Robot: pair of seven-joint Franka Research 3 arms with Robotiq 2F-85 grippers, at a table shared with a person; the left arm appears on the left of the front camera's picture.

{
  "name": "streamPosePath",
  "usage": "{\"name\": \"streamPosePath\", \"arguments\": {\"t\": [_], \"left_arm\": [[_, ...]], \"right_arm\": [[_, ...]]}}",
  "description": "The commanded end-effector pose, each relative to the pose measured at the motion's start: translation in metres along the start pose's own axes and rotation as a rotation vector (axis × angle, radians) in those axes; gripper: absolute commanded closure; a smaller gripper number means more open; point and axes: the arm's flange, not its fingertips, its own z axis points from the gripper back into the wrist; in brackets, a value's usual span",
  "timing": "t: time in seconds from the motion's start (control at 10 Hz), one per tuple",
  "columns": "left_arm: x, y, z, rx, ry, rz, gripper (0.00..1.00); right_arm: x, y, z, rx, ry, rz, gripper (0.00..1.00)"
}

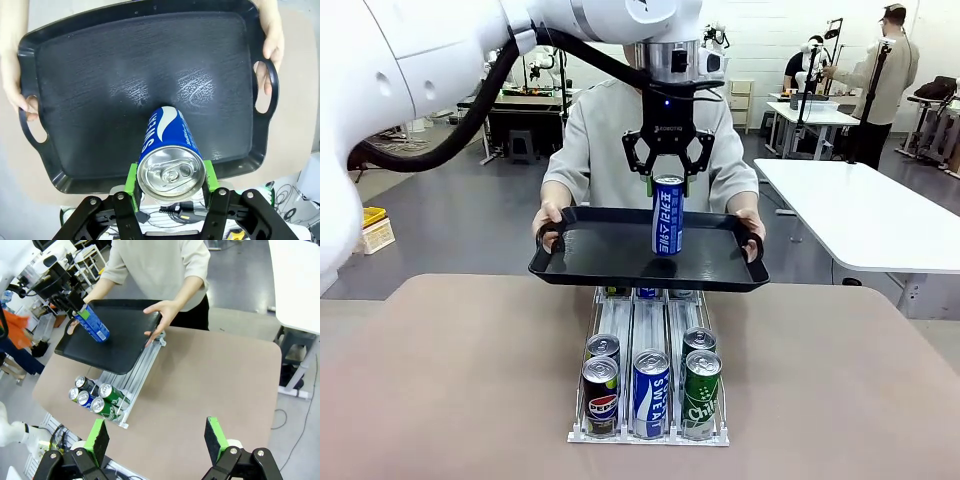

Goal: Retrieve and hand over the desired beverage to the person.
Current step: Place the picked can on the Handle tray extended by the person.

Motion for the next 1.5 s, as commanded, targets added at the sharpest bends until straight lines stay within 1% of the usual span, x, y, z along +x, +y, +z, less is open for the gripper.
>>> {"name": "streamPosePath", "arguments": {"t": [0.0, 0.2, 0.4, 0.6, 0.7, 0.8, 1.1, 1.3, 1.4], "left_arm": [[0.0211, -0.0211, 0.0133, 0.008, 0.016, -0.023, 0.42], [0.0125, -0.0291, 0.0079, 0.033, 0.011, -0.026, 0.42], [0.0167, -0.0287, 0.0075, 0.039, 0.018, -0.032, 0.42], [0.0135, -0.0283, 0.0054, 0.051, 0.028, -0.023, 0.42], [0.0177, -0.0277, 0.0061, 0.055, 0.034, -0.030, 0.05], [0.0169, -0.0276, 0.0057, 0.055, 0.035, -0.029, 0.00], [0.0188, -0.0271, 0.0060, 0.050, 0.041, -0.032, 0.00], [0.0138, -0.0272, 0.0048, 0.046, 0.044, -0.021, 0.00], [0.0182, -0.0268, 0.0058, 0.045, 0.048, -0.027, 0.00]], "right_arm": [[0.0010, -0.0006, -0.0018, 0.035, -0.003, 0.007, 0.00], [0.0010, -0.0006, -0.0018, 0.035, -0.003, 0.007, 0.00], [0.0010, -0.0006, -0.0018, 0.035, -0.003, 0.007, 0.00], [0.0010, -0.0006, -0.0018, 0.035, -0.003, 0.007, 0.00], [0.0010, -0.0006, -0.0018, 0.035, -0.003, 0.007, 0.00], [0.0010, -0.0006, -0.0018, 0.035, -0.003, 0.007, 0.00], [0.0010, -0.0006, -0.0018, 0.035, -0.003, 0.007, 0.00], [0.0010, -0.0006, -0.0018, 0.035, -0.003, 0.007, 0.00], [0.0010, -0.0006, -0.0018, 0.035, -0.003, 0.007, 0.00]]}}
